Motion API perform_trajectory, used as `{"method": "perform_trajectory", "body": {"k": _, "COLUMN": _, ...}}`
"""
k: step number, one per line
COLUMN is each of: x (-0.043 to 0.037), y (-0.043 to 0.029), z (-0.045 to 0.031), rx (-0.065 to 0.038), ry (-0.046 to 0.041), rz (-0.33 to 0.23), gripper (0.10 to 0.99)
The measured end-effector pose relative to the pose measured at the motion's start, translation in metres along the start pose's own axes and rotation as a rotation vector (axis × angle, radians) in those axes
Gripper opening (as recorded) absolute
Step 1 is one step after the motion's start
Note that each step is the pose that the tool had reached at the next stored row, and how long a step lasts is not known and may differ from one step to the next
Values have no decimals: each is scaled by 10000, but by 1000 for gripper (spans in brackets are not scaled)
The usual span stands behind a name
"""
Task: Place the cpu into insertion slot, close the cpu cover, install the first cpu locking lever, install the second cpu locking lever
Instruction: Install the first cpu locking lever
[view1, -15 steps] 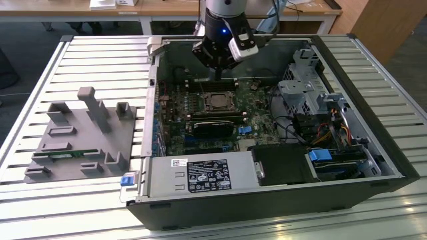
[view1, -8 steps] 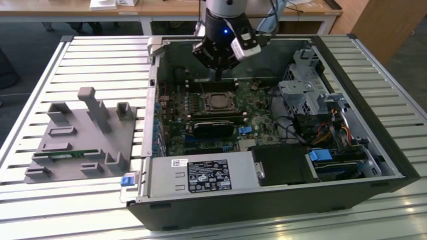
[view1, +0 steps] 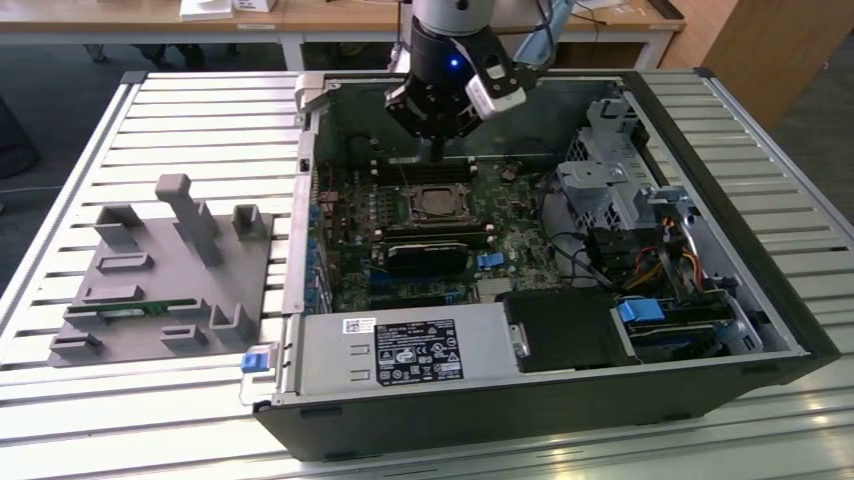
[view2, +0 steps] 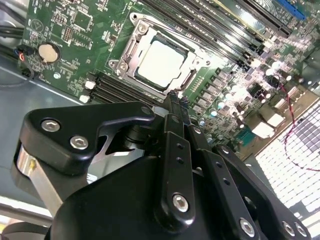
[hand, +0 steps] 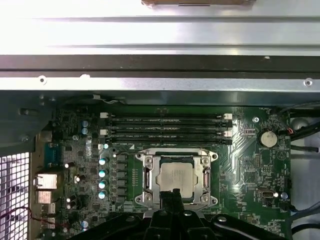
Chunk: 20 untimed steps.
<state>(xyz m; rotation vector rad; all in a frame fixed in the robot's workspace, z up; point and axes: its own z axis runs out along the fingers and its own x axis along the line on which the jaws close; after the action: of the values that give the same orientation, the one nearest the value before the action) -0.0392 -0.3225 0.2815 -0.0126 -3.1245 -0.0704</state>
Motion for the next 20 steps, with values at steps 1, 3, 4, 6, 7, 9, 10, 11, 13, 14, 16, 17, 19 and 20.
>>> {"method": "perform_trajectory", "body": {"k": 1, "x": 0, "y": 0, "z": 0, "rx": 1, "ry": 3, "rz": -89, "gripper": 106}}
{"method": "perform_trajectory", "body": {"k": 3, "x": 0, "y": 0, "z": 0, "rx": 4, "ry": 12, "rz": -264, "gripper": 106}}
{"method": "perform_trajectory", "body": {"k": 4, "x": 0, "y": 0, "z": 0, "rx": 5, "ry": 16, "rz": -351, "gripper": 106}}
{"method": "perform_trajectory", "body": {"k": 6, "x": 0, "y": 0, "z": 0, "rx": 8, "ry": 24, "rz": -526, "gripper": 106}}
{"method": "perform_trajectory", "body": {"k": 7, "x": 0, "y": 0, "z": 0, "rx": 11, "ry": 28, "rz": -616, "gripper": 106}}
{"method": "perform_trajectory", "body": {"k": 9, "x": 0, "y": 0, "z": 0, "rx": 13, "ry": 36, "rz": -799, "gripper": 106}}
{"method": "perform_trajectory", "body": {"k": 10, "x": 0, "y": 0, "z": 0, "rx": 15, "ry": 41, "rz": -897, "gripper": 106}}
{"method": "perform_trajectory", "body": {"k": 11, "x": 0, "y": 0, "z": 0, "rx": 16, "ry": 45, "rz": -997, "gripper": 106}}
{"method": "perform_trajectory", "body": {"k": 13, "x": 0, "y": 0, "z": 0, "rx": 20, "ry": 52, "rz": -1227, "gripper": 106}}
{"method": "perform_trajectory", "body": {"k": 14, "x": 0, "y": 0, "z": 1, "rx": 22, "ry": 56, "rz": -1350, "gripper": 106}}
{"method": "perform_trajectory", "body": {"k": 16, "x": 0, "y": 0, "z": 2, "rx": 27, "ry": 60, "rz": -1634, "gripper": 106}}
{"method": "perform_trajectory", "body": {"k": 17, "x": -1, "y": 0, "z": 3, "rx": 31, "ry": 60, "rz": -1794, "gripper": 106}}
{"method": "perform_trajectory", "body": {"k": 19, "x": 4, "y": -1, "z": 8, "rx": 26, "ry": 13, "rz": -1897, "gripper": 106}}
{"method": "perform_trajectory", "body": {"k": 20, "x": 13, "y": -1, "z": 14, "rx": 20, "ry": -58, "rz": -1900, "gripper": 106}}
